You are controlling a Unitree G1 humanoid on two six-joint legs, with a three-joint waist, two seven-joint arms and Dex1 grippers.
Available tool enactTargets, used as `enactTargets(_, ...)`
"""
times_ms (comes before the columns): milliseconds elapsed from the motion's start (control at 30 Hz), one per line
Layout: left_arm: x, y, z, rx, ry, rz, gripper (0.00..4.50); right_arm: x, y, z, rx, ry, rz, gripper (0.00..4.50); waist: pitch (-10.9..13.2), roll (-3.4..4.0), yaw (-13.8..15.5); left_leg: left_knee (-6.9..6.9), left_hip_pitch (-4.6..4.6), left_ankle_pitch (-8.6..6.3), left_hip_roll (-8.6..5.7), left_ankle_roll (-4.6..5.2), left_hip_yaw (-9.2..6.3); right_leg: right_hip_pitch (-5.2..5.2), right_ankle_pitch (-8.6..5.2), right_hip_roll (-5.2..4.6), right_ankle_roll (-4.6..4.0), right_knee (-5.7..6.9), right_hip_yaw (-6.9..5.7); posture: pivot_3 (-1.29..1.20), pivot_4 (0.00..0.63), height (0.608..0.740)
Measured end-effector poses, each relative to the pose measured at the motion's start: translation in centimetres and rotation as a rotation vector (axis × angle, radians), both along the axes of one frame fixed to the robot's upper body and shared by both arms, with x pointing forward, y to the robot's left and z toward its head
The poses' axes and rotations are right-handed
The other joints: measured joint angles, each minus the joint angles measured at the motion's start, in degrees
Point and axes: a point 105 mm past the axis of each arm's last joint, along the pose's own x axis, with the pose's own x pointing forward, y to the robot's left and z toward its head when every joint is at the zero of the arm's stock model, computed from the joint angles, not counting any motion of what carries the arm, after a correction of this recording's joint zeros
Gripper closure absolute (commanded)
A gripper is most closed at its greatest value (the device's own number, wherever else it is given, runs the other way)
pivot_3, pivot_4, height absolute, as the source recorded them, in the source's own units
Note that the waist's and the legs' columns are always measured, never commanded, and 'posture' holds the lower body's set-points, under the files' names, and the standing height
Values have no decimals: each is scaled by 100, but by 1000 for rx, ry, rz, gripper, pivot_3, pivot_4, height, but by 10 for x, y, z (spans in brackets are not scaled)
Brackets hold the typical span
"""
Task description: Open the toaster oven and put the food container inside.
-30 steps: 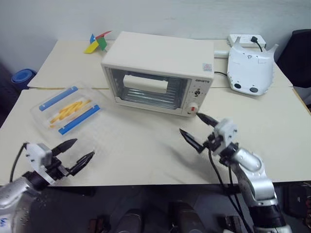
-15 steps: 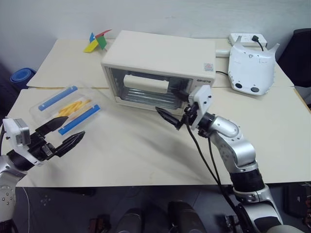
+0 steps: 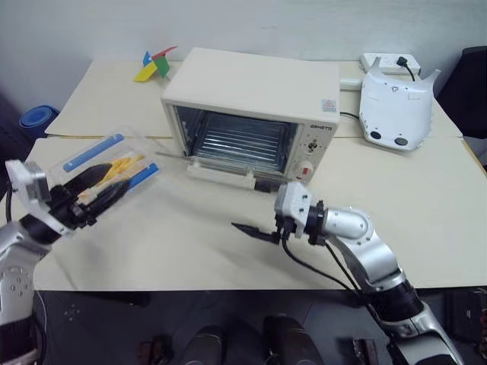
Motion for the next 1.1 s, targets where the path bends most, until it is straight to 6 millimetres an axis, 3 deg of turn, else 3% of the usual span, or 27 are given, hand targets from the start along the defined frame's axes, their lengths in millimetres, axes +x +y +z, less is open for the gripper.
enactTargets(200, 53, -25, 17, 31, -21, -32, 4452, -1, -2, -4, -47, -73, 6, 0, -2, -4, 2, 0, -1, 0, -5, 0, -3, -2, 1, -1, 1, 0, -5, 0, 150, 740)
enactTargets(367, 79, -56, -3, 90, 12, -112, 4452, -6, -4, -12, -67, -82, 12, 0, -2, -4, -72, -1, -7, -1, -6, 1, 1, -11, 1, -1, 2, 2, -4, 0, 150, 740)
enactTargets(500, 78, -69, -18, 141, 29, -200, 4452, -11, -15, -23, -81, -61, -18, 0, -2, -5, -104, 3, -9, 0, -5, 0, -2, -11, 1, -2, 2, 4, -6, 0, 150, 740)
enactTargets(667, 64, -69, -44, 259, 84, -271, 4452, -33, -59, -59, -114, 62, -147, 0, -2, -5, -45, 5, -10, -2, -9, 3, -2, -8, 1, -5, 2, 1, -2, 0, 150, 740)
enactTargets(767, 53, -64, -67, 347, 135, -271, 4452, -43, -90, -69, -101, 115, -250, 0, -2, -5, -23, 8, -7, -1, -6, 2, 2, -6, 1, -3, 2, 5, 3, 0, 150, 740)
enactTargets(933, 40, -64, -95, 416, 168, -235, 4452, -38, -125, -46, -1, 86, -375, 0, -2, -4, 16, 8, 5, 1, -5, 2, 3, 7, 2, -3, 4, 9, 7, 0, 150, 740)
enactTargets(1100, 27, -68, -101, 365, 142, -174, 4452, -23, -122, -2, 204, -21, -358, 0, -3, -4, -1, -1, 8, 1, -1, 1, 4, 5, 2, -2, 4, 10, 7, 0, 150, 740)
